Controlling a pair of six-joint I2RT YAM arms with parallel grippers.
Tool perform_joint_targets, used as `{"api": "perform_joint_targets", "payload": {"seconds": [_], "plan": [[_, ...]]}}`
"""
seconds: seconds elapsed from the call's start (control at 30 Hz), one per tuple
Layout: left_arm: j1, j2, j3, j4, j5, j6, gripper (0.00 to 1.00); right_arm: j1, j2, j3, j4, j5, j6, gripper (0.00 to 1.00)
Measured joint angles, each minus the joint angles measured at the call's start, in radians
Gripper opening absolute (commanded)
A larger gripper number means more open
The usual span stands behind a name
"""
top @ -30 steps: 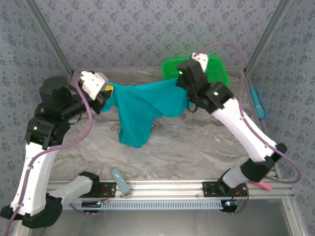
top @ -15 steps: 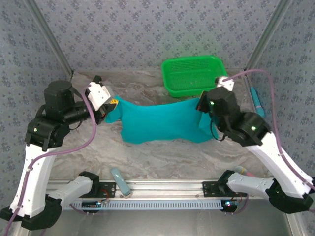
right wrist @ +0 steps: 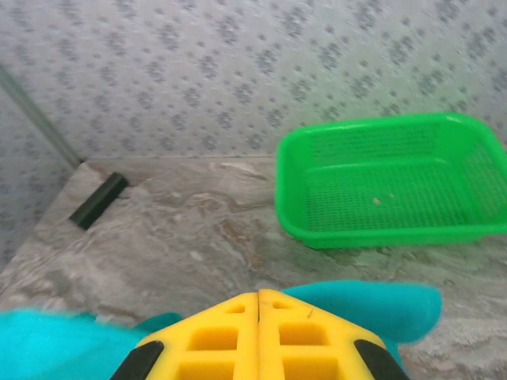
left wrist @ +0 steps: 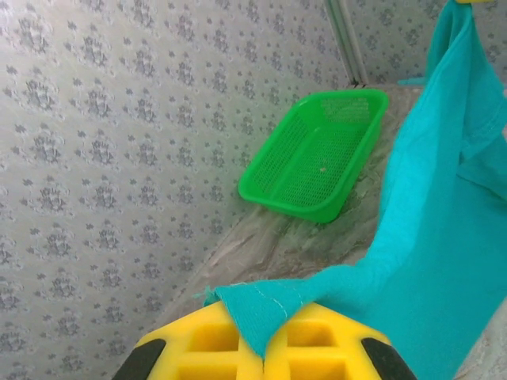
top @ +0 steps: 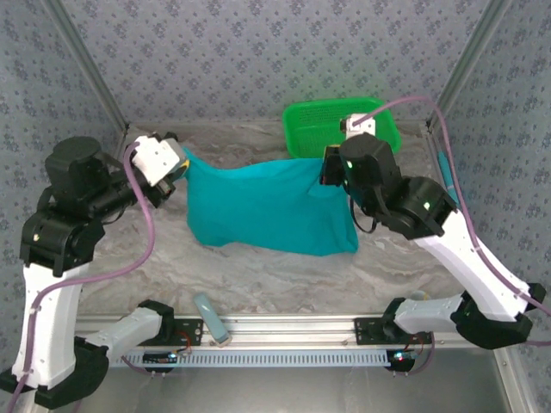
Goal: Fold the inside-out t-shirt
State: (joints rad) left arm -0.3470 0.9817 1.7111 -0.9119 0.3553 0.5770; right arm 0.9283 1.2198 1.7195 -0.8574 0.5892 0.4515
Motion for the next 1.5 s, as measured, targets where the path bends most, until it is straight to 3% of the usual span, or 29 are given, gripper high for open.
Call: {"api": "perform_joint_targets", "payload": {"seconds": [0.2, 0.3, 0.5, 0.6, 0.7, 0.83, 0.97, 1.0, 1.03, 1.1, 1.17, 1.33, 1.5], "plan": [[0.000, -0.059, 0.085, -0.021, 0.159, -0.023, 0.00, 0.307, -0.048, 0.043, -0.024, 0.125, -0.037, 0.00], [0.000, -0.050, 0.206, -0.033, 0.206, -0.052, 0.00, 0.408, -0.053, 0.093, -0.013, 0.192, -0.063, 0.00], [0.000, 0.067, 0.446, -0.044, 0.232, -0.069, 0.00, 0.435, -0.079, 0.133, 0.072, 0.309, -0.154, 0.00], [0.000, 0.168, 0.516, -0.077, 0.207, -0.058, 0.00, 0.323, -0.043, 0.177, 0.073, 0.289, -0.157, 0.00], [0.021, 0.276, 0.518, -0.109, 0.172, -0.031, 0.00, 0.107, 0.011, 0.198, 0.061, 0.174, -0.098, 0.00], [0.096, 0.387, 0.394, -0.105, 0.156, -0.004, 0.00, -0.091, 0.111, 0.127, 0.065, 0.004, 0.012, 0.00], [0.189, 0.528, 0.177, -0.073, 0.153, 0.018, 0.00, -0.167, 0.301, 0.044, 0.105, -0.157, 0.105, 0.00], [0.206, 0.568, 0.137, -0.072, 0.149, 0.026, 0.04, -0.177, 0.365, 0.030, 0.118, -0.196, 0.121, 0.05], [0.218, 0.608, 0.109, -0.072, 0.141, 0.035, 0.10, -0.187, 0.430, 0.023, 0.128, -0.236, 0.134, 0.11], [0.241, 0.711, 0.072, -0.069, 0.114, 0.051, 0.38, -0.208, 0.565, 0.026, 0.139, -0.314, 0.151, 0.27], [0.258, 0.815, 0.060, -0.044, 0.079, 0.057, 0.49, -0.238, 0.677, 0.044, 0.135, -0.390, 0.165, 0.40], [0.283, 0.984, 0.042, 0.042, -0.018, -0.027, 0.50, -0.353, 0.766, 0.055, 0.097, -0.500, 0.131, 0.48], [0.283, 0.907, -0.079, 0.181, -0.034, -0.261, 0.48, -0.457, 0.677, -0.070, 0.127, -0.535, -0.018, 0.48]]}}
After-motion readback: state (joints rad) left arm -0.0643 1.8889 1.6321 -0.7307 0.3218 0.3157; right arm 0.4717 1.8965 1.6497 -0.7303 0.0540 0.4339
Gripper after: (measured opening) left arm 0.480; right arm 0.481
